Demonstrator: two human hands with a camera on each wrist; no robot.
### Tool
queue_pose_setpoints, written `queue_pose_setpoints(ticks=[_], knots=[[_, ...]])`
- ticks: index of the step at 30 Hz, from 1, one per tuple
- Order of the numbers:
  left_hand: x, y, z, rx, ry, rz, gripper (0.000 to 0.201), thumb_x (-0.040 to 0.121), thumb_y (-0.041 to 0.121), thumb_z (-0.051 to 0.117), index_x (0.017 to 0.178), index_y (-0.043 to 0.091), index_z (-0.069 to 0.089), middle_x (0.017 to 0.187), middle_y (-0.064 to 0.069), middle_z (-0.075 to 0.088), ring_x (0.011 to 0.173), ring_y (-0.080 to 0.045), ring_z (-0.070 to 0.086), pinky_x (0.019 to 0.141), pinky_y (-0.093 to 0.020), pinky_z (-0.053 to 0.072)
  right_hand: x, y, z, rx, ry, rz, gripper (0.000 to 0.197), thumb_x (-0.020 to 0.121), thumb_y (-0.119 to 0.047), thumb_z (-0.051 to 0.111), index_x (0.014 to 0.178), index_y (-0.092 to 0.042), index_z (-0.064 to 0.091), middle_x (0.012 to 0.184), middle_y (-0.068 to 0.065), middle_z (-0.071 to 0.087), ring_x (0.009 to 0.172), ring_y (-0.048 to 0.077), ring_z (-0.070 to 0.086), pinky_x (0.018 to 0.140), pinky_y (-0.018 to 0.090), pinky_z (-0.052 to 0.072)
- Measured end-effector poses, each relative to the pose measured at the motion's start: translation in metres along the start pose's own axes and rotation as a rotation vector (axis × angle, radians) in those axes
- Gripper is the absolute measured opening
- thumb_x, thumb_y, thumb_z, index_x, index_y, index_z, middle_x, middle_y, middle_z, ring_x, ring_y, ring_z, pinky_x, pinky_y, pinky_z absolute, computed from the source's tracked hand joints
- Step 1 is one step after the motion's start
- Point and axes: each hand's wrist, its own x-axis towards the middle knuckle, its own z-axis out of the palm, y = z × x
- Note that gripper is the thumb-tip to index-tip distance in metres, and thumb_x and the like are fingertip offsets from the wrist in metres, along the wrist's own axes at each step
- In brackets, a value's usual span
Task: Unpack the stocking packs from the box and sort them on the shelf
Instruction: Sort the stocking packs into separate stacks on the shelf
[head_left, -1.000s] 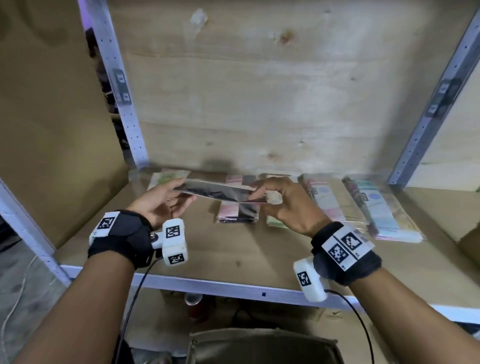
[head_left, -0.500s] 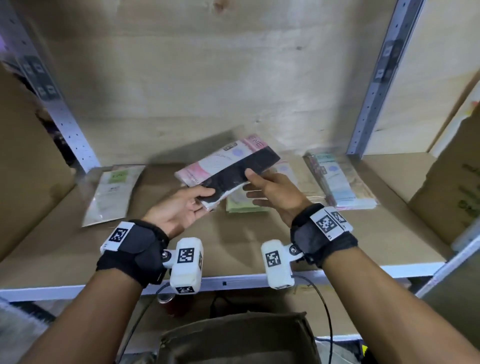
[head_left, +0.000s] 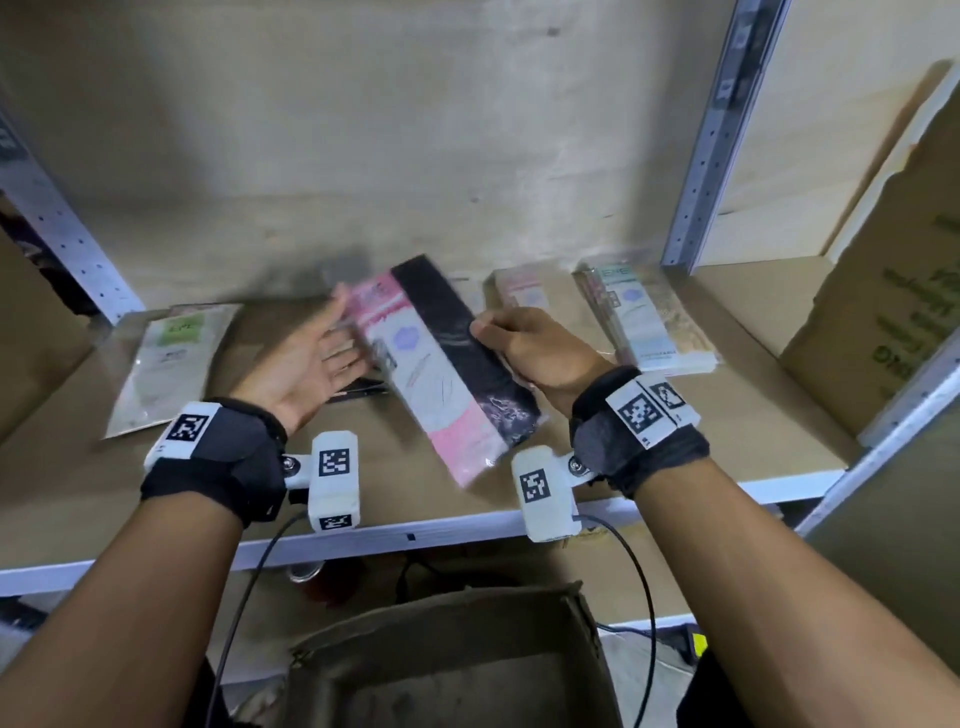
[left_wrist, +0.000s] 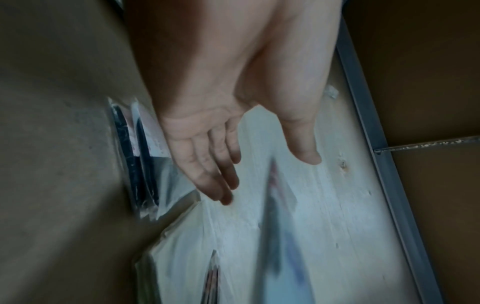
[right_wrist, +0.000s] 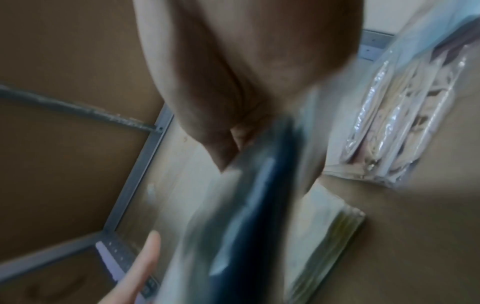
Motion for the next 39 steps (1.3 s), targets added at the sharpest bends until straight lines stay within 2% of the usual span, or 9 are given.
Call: queue_pose_setpoints(ticks=[5, 9, 12, 16, 20, 24, 28, 32, 39], knots=[[0.002, -0.002, -0.009, 0.127, 0.03, 0.077, 0.036, 0.08, 0.049, 0.076, 0.098, 0.018, 0.072, 0.091, -0.003, 0.074, 0.079, -0.021, 0.07, 0.077, -0.04, 0.058, -0.005, 0.003, 0.005, -0.229, -0.172, 0.014, 0.022, 0.102, -0.019, 0.052, 0.091, -0.01, 0.069, 0.074, -0.001, 0.069, 0.063, 0.007, 0.063, 0.059, 0.016, 0.048], [0.0, -0.004, -0.012, 0.114, 0.105, 0.133, 0.018, 0.089, 0.035, 0.072, 0.075, 0.023, 0.075, 0.066, 0.002, 0.069, 0.057, -0.015, 0.065, 0.056, -0.031, 0.056, -0.001, 0.008, 0.0, -0.295, -0.133, 0.082, 0.022, 0.094, -0.036, 0.064, 0.089, -0.018, 0.075, 0.089, 0.008, 0.076, 0.079, 0.016, 0.069, 0.078, 0.03, 0.053], [-0.003, 0.0, -0.012, -0.025, 0.22, 0.153, 0.016, 0.091, 0.03, 0.071, 0.08, 0.019, 0.067, 0.063, -0.002, 0.066, 0.044, -0.01, 0.063, 0.042, -0.023, 0.052, 0.002, 0.01, -0.009, -0.273, -0.055, 0.143, 0.031, 0.081, -0.046, 0.076, 0.09, -0.016, 0.075, 0.087, 0.002, 0.078, 0.08, 0.02, 0.072, 0.076, 0.032, 0.054], [-0.004, -0.001, -0.011, -0.082, 0.305, 0.13, 0.015, 0.094, 0.029, 0.067, 0.085, 0.017, 0.063, 0.068, -0.003, 0.068, 0.045, -0.009, 0.063, 0.042, -0.023, 0.054, 0.001, 0.013, -0.015, 0.047, 0.107, 0.136, 0.03, 0.077, -0.029, 0.083, 0.099, -0.012, 0.072, 0.09, 0.008, 0.078, 0.08, 0.022, 0.075, 0.07, 0.03, 0.061], [-0.003, -0.003, -0.005, 0.008, 0.248, 0.168, 0.017, 0.094, 0.023, 0.068, 0.109, 0.016, 0.069, 0.084, 0.001, 0.075, 0.067, -0.012, 0.071, 0.067, -0.034, 0.063, 0.004, 0.016, -0.015, 0.233, 0.301, 0.158, 0.025, 0.087, -0.025, 0.075, 0.102, -0.006, 0.068, 0.096, 0.014, 0.076, 0.075, 0.023, 0.072, 0.056, 0.026, 0.057], [-0.001, -0.006, -0.005, 0.234, 0.322, 0.22, 0.016, 0.093, 0.028, 0.069, 0.094, 0.013, 0.07, 0.08, -0.001, 0.076, 0.058, -0.01, 0.072, 0.051, -0.021, 0.054, 0.012, 0.021, -0.024, -0.134, 0.437, 0.119, 0.03, 0.096, -0.036, 0.061, 0.103, -0.008, 0.067, 0.102, 0.011, 0.075, 0.092, 0.027, 0.072, 0.084, 0.04, 0.059], [-0.007, -0.005, 0.006, 0.499, 0.43, 0.298, 0.03, 0.097, 0.03, 0.052, 0.073, 0.014, 0.057, 0.06, 0.0, 0.062, 0.041, -0.007, 0.06, 0.039, -0.012, 0.041, 0.013, 0.02, -0.02, -0.281, 0.44, 0.122, 0.043, 0.103, -0.044, 0.041, 0.11, -0.006, 0.062, 0.106, 0.012, 0.071, 0.097, 0.027, 0.068, 0.089, 0.041, 0.055], [-0.018, 0.002, 0.014, 0.71, 0.514, 0.345, 0.045, 0.103, 0.045, 0.038, 0.073, 0.013, 0.051, 0.056, -0.003, 0.058, 0.031, 0.003, 0.051, 0.03, -0.007, 0.028, 0.013, 0.021, -0.013, -0.355, 0.45, 0.163, 0.053, 0.105, -0.047, 0.028, 0.117, -0.004, 0.057, 0.114, 0.017, 0.065, 0.105, 0.034, 0.063, 0.094, 0.051, 0.052], [-0.015, 0.003, 0.02, 0.18, 0.4, 0.256, 0.047, 0.101, 0.051, 0.045, 0.069, 0.018, 0.044, 0.048, 0.004, 0.056, 0.041, -0.009, 0.063, 0.04, -0.014, 0.041, 0.013, 0.02, -0.014, -0.433, 0.648, 0.066, 0.064, 0.105, -0.051, 0.023, 0.114, -0.004, 0.066, 0.116, 0.019, 0.066, 0.095, 0.025, 0.056, 0.08, 0.029, 0.033]])
